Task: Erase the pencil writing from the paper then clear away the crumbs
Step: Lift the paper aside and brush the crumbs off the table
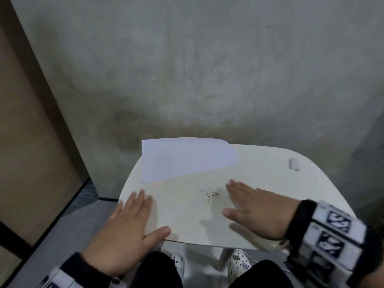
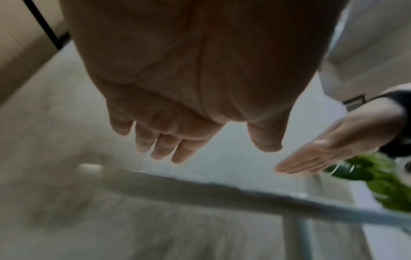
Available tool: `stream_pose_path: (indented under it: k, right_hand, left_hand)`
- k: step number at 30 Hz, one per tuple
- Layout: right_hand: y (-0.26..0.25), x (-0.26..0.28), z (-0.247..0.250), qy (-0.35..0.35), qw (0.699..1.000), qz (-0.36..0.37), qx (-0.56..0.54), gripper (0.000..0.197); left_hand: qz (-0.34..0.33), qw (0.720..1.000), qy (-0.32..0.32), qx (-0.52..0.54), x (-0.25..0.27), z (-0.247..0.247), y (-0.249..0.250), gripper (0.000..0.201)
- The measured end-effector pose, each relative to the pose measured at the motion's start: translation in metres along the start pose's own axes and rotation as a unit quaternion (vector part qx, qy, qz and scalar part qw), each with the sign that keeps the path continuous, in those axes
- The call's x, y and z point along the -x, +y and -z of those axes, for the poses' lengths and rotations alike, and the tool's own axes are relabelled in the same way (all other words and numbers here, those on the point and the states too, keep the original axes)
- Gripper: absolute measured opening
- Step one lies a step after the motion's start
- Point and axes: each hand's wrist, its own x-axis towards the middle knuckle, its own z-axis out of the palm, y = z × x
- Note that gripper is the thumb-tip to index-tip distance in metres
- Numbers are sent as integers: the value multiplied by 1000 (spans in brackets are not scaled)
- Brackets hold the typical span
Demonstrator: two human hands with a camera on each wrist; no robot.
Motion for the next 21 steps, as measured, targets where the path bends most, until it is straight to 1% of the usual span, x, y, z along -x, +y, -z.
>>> stream_pose_path:
  k: [2,3,5,6,7,9,10,11,12,14,15,16,17,19,20,21]
  right_hand:
    - [27,2,-1,-31,998,-53,31,74]
    - [36,-2,-3,-36,995,-81,53,76]
    - [33,-9,-8,-50,990,-110,72,85]
    - [24,-13,-11,-60,991,-92,78,88]
    - [11,-15,-12,-71,993,-52,79,88]
    - [-15,-13,-6,-88,995,32,48,79]
    - [-19,-15,0,-87,995,47,28,75]
    - [-16,-19,7,-83,996,41,19,72]
    - [-8,-25,13,-75,997,24,17,71]
    - [7,-34,21,-45,998,-28,45,72]
    - [10,-36,19,-41,996,-50,64,74]
    - [9,-34,15,-53,994,-56,71,76]
    - [7,-33,11,-72,995,-38,64,77]
    - [-3,-25,8,-117,992,46,19,75]
    - [-5,-22,13,-135,987,74,-37,71]
    - [-2,-22,20,-139,983,71,-94,68]
  left_hand:
    - [44,999,-24,-12,1,-4,-8,146]
    - [47,998,-34,-12,1,-5,-5,147]
    - [11,999,-46,-12,-7,-10,18,143]
    - [-22,999,-48,-12,-13,-12,34,139]
    - [-57,997,-54,-9,-19,-14,52,132]
    - [-111,991,-77,2,-25,-10,80,118]
    - [-123,989,-78,6,-28,-5,86,112]
    - [-121,990,-70,6,-30,-1,85,112]
    - [-107,993,-58,2,-33,4,81,116]
    - [-67,997,-45,-12,-39,15,69,123]
    - [-54,997,-51,-26,-42,21,66,120]
    - [-51,996,-59,-40,-45,27,65,114]
    - [-58,995,-63,-50,-47,32,66,108]
    - [-82,991,-71,-73,-52,39,71,106]
    - [-91,989,-77,-90,-55,39,74,107]
    - [-93,986,-84,-108,-59,38,75,108]
